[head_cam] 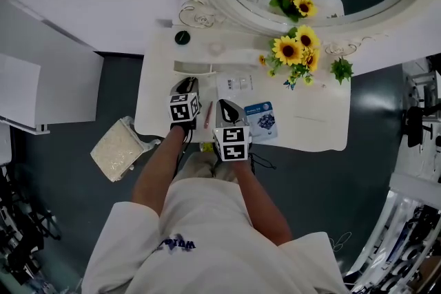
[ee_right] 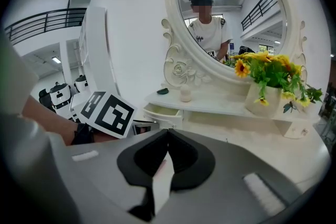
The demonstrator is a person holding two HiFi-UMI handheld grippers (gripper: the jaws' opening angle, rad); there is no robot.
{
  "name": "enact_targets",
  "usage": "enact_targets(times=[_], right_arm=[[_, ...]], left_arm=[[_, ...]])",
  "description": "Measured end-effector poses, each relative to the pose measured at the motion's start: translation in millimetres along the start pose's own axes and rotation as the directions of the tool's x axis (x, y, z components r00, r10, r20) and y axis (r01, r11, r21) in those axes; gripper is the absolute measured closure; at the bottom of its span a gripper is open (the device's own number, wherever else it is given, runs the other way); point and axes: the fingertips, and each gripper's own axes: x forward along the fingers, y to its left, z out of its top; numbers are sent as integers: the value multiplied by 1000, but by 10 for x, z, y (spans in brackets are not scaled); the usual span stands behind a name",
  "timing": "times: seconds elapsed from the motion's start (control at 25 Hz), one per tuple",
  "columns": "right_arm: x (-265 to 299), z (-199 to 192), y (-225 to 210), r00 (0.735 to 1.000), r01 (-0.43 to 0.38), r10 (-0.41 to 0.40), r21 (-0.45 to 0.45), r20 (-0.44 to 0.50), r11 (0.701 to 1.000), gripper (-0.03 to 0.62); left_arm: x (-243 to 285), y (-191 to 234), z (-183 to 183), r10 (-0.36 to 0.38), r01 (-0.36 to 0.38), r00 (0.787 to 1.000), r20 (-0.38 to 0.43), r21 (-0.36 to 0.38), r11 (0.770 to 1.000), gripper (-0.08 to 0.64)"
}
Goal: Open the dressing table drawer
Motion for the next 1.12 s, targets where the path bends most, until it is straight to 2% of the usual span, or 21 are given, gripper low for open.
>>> enact_targets(times=[0.48, 1.12], right_arm=[[-5, -58, 157, 999, -30, 30, -7, -12, 1000, 581], [28, -107, 21, 1000, -13, 14, 37, -27, 999, 581]], left_arm=[[-33, -9, -29, -16, 16, 1000, 8, 20, 1000, 463], [-69, -23, -69, -26, 26, 1000, 6, 18, 999, 463]])
